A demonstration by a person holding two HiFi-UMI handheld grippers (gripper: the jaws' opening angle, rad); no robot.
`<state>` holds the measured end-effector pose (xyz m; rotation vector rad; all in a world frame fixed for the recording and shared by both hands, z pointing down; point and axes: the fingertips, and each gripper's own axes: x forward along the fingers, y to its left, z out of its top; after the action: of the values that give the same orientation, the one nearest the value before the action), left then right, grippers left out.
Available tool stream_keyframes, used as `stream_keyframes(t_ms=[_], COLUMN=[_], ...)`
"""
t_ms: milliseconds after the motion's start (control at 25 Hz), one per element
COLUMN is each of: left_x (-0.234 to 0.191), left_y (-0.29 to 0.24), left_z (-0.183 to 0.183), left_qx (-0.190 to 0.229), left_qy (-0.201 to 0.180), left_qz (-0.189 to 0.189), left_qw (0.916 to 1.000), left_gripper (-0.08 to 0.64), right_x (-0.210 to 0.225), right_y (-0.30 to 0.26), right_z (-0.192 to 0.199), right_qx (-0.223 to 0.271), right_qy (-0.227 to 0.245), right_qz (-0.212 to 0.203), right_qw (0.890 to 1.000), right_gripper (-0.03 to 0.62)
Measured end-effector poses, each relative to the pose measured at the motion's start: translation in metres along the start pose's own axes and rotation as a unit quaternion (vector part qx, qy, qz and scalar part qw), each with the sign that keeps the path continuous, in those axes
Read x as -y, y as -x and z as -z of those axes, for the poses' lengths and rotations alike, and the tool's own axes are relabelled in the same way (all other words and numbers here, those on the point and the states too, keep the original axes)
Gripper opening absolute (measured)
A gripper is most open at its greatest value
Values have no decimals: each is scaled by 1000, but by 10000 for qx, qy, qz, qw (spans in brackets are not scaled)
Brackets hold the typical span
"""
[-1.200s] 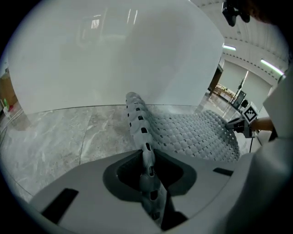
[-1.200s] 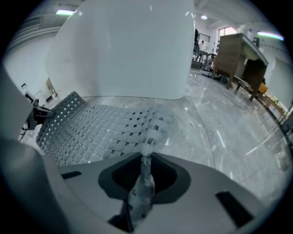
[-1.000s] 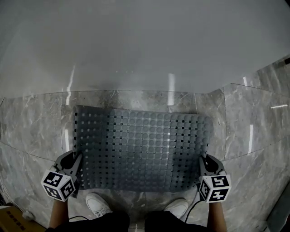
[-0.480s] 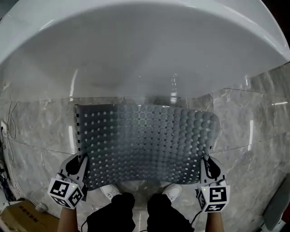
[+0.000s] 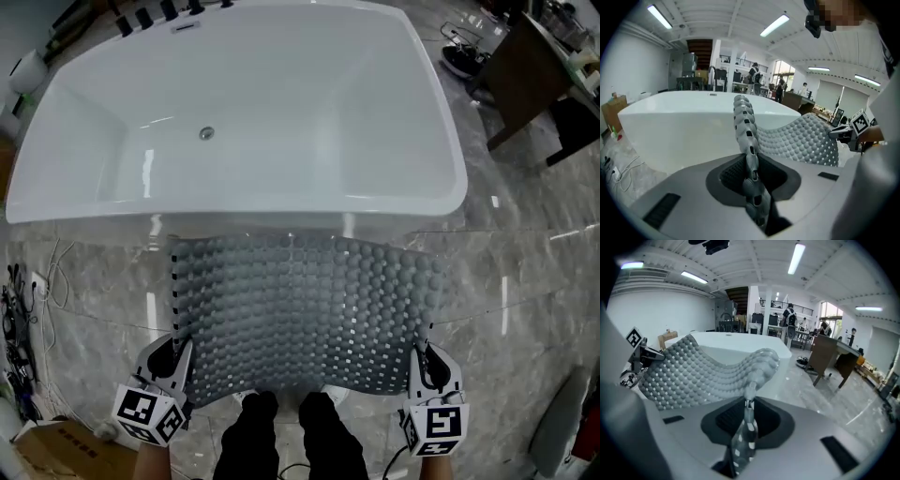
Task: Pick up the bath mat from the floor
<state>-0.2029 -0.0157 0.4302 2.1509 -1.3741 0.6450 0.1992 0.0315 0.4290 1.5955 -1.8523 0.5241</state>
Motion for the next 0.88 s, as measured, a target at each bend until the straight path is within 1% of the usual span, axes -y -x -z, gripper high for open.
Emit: stream_keyframes(t_ms=[200, 400, 480, 560, 680, 880], left_x=[17, 21, 23, 23, 24, 21], left_y=[72, 134, 159, 183, 218, 273], left_z=[-87, -178, -214, -251, -299, -362], left_qx=[263, 734, 946, 1196, 1645, 2296], left_qy=[48, 76, 10, -82, -107, -196], left_qz=[-51, -219, -293, -333, -327, -447], left_qw=[9996, 9970, 9951, 9922, 9858, 9721], left_gripper=[74, 74, 74, 74, 74, 74], right_x=[17, 27, 31, 30, 30, 24], right_y=[78, 140, 166, 187, 216, 259], right_z=[-87, -178, -215, -251, -303, -379], right_qx=[206, 578, 756, 983, 1343, 1979], right_qy=[21, 11, 1, 38, 107, 197], right_qz=[131, 304, 366, 393, 467, 548], right_qw=[9997, 9979, 9965, 9944, 9898, 9785], right_gripper=[71, 71, 71, 71, 70, 69])
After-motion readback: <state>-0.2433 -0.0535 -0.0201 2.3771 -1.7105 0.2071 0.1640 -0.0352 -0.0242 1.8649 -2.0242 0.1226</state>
